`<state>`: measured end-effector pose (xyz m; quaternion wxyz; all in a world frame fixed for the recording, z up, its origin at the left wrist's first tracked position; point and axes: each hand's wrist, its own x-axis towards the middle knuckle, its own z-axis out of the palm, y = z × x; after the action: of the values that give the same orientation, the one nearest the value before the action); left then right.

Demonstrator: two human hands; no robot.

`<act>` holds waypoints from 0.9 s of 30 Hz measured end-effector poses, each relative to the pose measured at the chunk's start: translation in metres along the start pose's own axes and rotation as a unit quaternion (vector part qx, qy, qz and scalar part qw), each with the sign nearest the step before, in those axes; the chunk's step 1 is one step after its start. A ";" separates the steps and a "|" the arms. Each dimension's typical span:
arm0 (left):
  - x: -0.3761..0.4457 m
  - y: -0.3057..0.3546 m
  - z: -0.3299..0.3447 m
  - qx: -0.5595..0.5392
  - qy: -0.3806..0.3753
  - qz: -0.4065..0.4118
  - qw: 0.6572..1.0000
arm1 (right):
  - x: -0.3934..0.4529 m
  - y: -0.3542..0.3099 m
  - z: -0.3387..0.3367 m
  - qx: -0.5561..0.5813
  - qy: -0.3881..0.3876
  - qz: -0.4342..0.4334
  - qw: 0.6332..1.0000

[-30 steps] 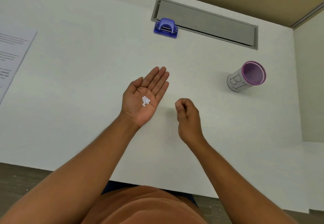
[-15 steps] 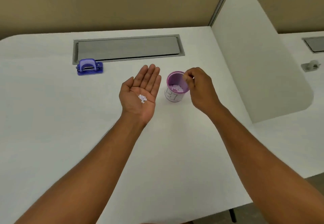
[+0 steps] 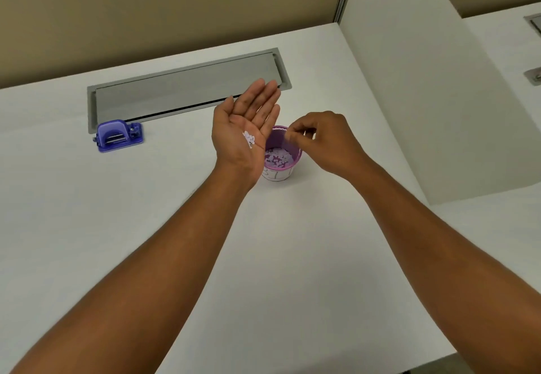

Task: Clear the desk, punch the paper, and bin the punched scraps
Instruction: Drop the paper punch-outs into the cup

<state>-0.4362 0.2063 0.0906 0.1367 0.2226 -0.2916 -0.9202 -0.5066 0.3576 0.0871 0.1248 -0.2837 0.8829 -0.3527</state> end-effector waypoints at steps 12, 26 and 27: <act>0.012 -0.014 0.008 0.095 -0.069 -0.006 0.993 | -0.014 0.001 0.024 -0.050 0.025 -0.232 0.971; 0.012 -0.017 0.019 0.169 -0.058 0.024 0.984 | -0.028 0.034 0.055 -0.091 0.124 -0.286 0.946; 0.011 -0.017 0.019 0.172 -0.055 0.025 0.983 | -0.029 0.033 0.056 -0.098 0.123 -0.292 0.943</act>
<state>-0.4575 0.2248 0.0905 0.1029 0.1843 -0.4579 -0.8636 -0.4734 0.3632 0.0240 -0.1217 -0.4940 0.8002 -0.3176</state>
